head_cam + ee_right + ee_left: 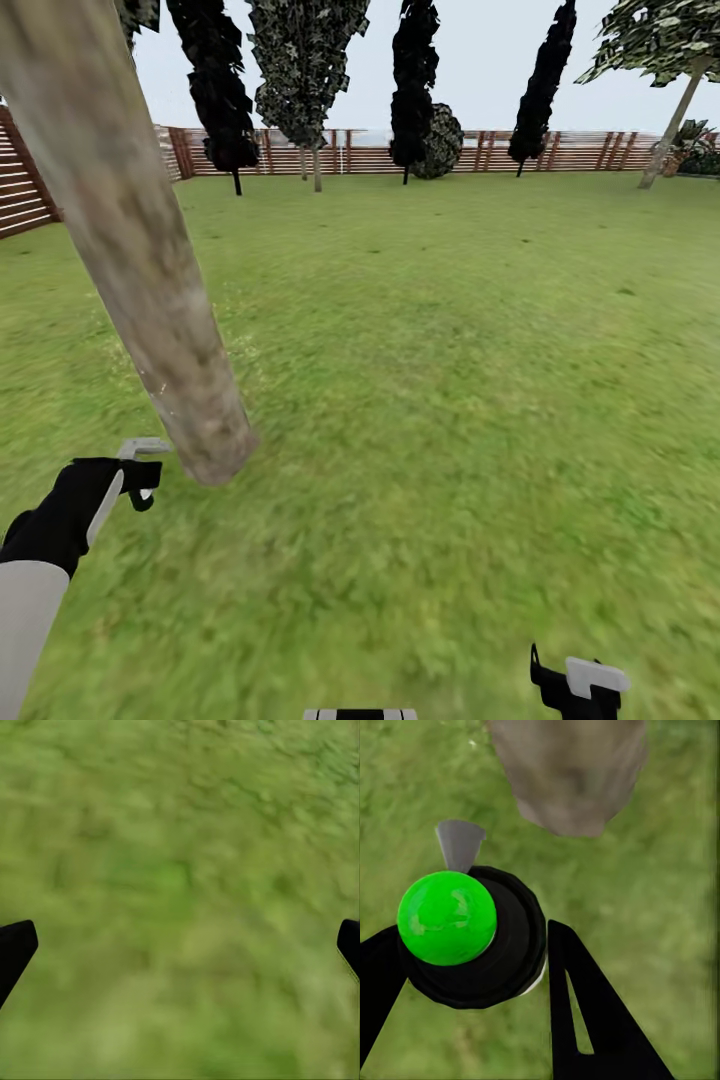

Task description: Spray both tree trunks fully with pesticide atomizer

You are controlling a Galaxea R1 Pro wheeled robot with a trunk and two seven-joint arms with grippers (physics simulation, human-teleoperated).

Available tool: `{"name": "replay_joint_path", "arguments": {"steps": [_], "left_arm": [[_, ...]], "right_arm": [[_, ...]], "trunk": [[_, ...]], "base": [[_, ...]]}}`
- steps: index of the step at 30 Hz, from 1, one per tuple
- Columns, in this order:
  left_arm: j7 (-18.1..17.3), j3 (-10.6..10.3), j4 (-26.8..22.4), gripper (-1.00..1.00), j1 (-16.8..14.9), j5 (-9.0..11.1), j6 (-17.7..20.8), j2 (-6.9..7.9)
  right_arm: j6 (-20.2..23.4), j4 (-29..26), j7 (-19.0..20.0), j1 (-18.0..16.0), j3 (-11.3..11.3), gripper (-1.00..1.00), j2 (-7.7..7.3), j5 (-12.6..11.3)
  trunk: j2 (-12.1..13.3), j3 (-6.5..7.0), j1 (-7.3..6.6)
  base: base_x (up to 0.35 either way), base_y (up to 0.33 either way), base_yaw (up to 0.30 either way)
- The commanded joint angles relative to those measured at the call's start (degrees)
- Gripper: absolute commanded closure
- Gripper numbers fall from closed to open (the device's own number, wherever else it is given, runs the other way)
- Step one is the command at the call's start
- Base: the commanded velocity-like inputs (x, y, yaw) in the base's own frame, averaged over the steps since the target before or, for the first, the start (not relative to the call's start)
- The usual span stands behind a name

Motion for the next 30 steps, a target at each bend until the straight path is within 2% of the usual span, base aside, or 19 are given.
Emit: {"name": "replay_joint_path", "arguments": {"steps": [1,3,5,6,8,10,12,13,14,15,16,17,18,19,20,21,24,25,30], "left_arm": [[-0.05,0.01,1.19,1.0,0.16,0.01,-0.14,0.03],[-0.16,-0.07,8.32,1.0,0.65,0.34,-5.37,-0.29],[-0.15,-0.15,12.93,1.0,0.71,-0.07,-12.77,-2.88],[-0.18,-0.09,13.71,1.0,0.72,-0.02,-14.45,-3.58],[-0.25,0.63,14.33,1.0,0.73,0.07,-16.0,-3.49],[-0.66,3.3,14.38,1.0,0.73,0.18,-16.35,-1.81],[-0.51,4.42,13.69,1.0,0.75,0.22,-16.65,-1.53],[-0.48,4.54,13.41,1.0,0.79,0.17,-16.76,-2.63],[-0.4,4.42,13.22,1.0,0.81,-0.19,-16.84,-5.34],[-0.38,4.51,13.17,1.0,0.81,-0.29,-16.85,-5.99],[-0.3,4.85,13.2,1.0,0.81,-0.4,-16.83,-5.4],[-0.27,4.94,13.2,1.0,0.82,-0.38,-16.83,-3.82],[-0.21,5.06,13.15,1.0,0.82,-0.08,-16.67,-0.23],[-0.16,5.0,12.98,1.0,0.82,0.05,-16.74,1.19],[-0.12,4.9,12.04,1.0,0.82,-0.13,-16.79,1.59],[-0.11,4.79,11.33,1.0,0.83,-0.17,-16.81,1.17],[3.16,4.57,9.39,1.0,0.9,-0.31,-16.91,-4.67],[4.44,4.64,8.88,1.0,0.9,-0.29,-16.91,-5.51],[5.58,4.49,5.59,1.0,1.13,-0.28,-16.89,-6.3]], "right_arm": [[0.0,0.0,0.0,0.0,0.0,-1.0,0.0,-0.02],[0.01,0.06,0.0,-0.01,0.0,-1.0,0.0,-0.01],[0.01,0.08,0.0,0.0,0.0,-1.0,0.0,0.03],[0.03,0.08,0.0,0.0,0.0,-1.0,0.0,0.02],[0.06,0.09,0.0,0.0,0.0,-1.0,0.0,0.04],[0.08,0.09,0.02,0.0,0.0,-1.0,0.0,0.04],[0.09,0.09,0.05,0.0,0.0,-1.0,0.0,0.03],[0.09,0.09,0.02,0.0,0.0,-1.0,0.0,0.04],[0.09,0.09,0.05,0.0,0.0,-1.0,0.0,0.03],[0.09,0.09,0.06,0.0,0.0,-1.0,0.0,0.04],[0.09,0.09,0.08,0.0,0.0,-1.0,0.0,0.04],[0.09,0.09,0.08,0.0,0.0,-1.0,0.0,0.04],[0.06,0.09,0.09,0.0,0.0,-1.0,0.0,0.04],[0.06,0.09,0.09,0.0,0.0,-1.0,0.0,0.08],[0.04,0.09,0.09,0.0,0.0,-1.0,0.0,0.06],[0.02,0.09,0.09,0.0,0.0,-1.0,0.0,0.08],[0.0,0.09,0.09,0.0,0.08,-1.0,0.02,0.13],[0.0,0.09,0.09,-0.01,0.07,-1.0,0.01,0.13],[0.0,0.08,0.08,0.0,0.08,-1.0,0.07,0.19]], "trunk": [[0.0,0.0,0.0],[0.0,0.0,0.0],[0.0,0.0,0.0],[0.0,0.0,0.0],[0.0,0.0,0.0],[0.0,0.0,0.0],[0.0,0.0,0.0],[0.0,0.0,0.0],[0.0,0.0,0.0],[0.0,0.0,0.0],[0.0,0.0,0.0],[0.0,0.0,0.0],[0.0,0.0,0.0],[0.0,0.0,0.0],[0.0,0.0,0.0],[0.0,0.0,0.0],[0.0,0.0,0.0],[0.0,0.0,0.0],[0.0,0.0,0.0]], "base": [[0.18,-0.109,0.0],[0.052,-0.032,0.0],[0.012,-0.007,0.0],[0.004,-0.002,0.0],[0.001,-0.001,0.0],[0.0,0.0,0.0],[0.0,0.0,0.0],[0.0,0.0,0.0],[0.0,0.0,0.0],[0.0,0.0,0.0],[0.0,0.0,0.0],[0.0,0.0,0.0],[0.0,0.0,0.02],[0.0,0.0,0.157],[0.0,0.0,0.229],[0.0,0.0,0.253],[0.0,0.0,0.182],[0.0,0.0,0.033],[0.0,-0.109,0.007]]}}
